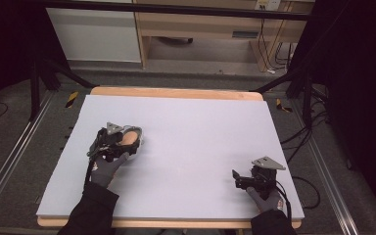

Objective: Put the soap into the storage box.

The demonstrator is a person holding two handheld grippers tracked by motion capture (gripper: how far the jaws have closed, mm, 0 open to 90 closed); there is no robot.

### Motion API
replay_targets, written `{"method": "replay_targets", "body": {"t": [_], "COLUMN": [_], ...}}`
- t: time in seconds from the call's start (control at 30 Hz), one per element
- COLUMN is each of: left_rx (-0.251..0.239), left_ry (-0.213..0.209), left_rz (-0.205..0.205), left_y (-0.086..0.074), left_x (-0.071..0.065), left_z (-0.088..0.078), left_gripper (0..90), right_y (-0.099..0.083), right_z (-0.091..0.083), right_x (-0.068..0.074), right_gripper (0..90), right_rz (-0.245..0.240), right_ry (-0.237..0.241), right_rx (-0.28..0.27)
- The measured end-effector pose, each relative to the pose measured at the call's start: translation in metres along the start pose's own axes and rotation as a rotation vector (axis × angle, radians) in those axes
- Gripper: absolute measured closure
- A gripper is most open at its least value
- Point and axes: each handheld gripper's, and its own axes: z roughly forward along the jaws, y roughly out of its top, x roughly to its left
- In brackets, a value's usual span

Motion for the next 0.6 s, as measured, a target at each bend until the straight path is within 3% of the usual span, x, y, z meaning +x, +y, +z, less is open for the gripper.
{"method": "replay_targets", "body": {"t": [0.2, 0.33, 0.47, 0.6], "left_rx": [-0.028, -0.038, -0.050, -0.045], "left_ry": [-0.026, -0.036, -0.055, -0.055], "left_rz": [0.000, 0.024, 0.009, 0.039], "left_y": [-0.002, -0.009, -0.016, -0.029], "left_x": [-0.002, -0.001, 0.004, 0.005], "left_z": [-0.015, -0.025, -0.032, -0.039], "left_gripper": [29.3, 28.5, 27.7, 25.4], "right_y": [0.000, -0.001, -0.001, -0.001], "right_z": [0.000, 0.000, -0.001, -0.002], "right_x": [-0.001, -0.001, -0.001, -0.002], "right_gripper": [5.1, 5.1, 5.1, 5.1], "right_rz": [0.001, 0.005, 0.007, 0.019], "right_ry": [-0.004, -0.004, -0.008, -0.007], "right_rx": [0.000, 0.000, 0.002, 0.002]}}
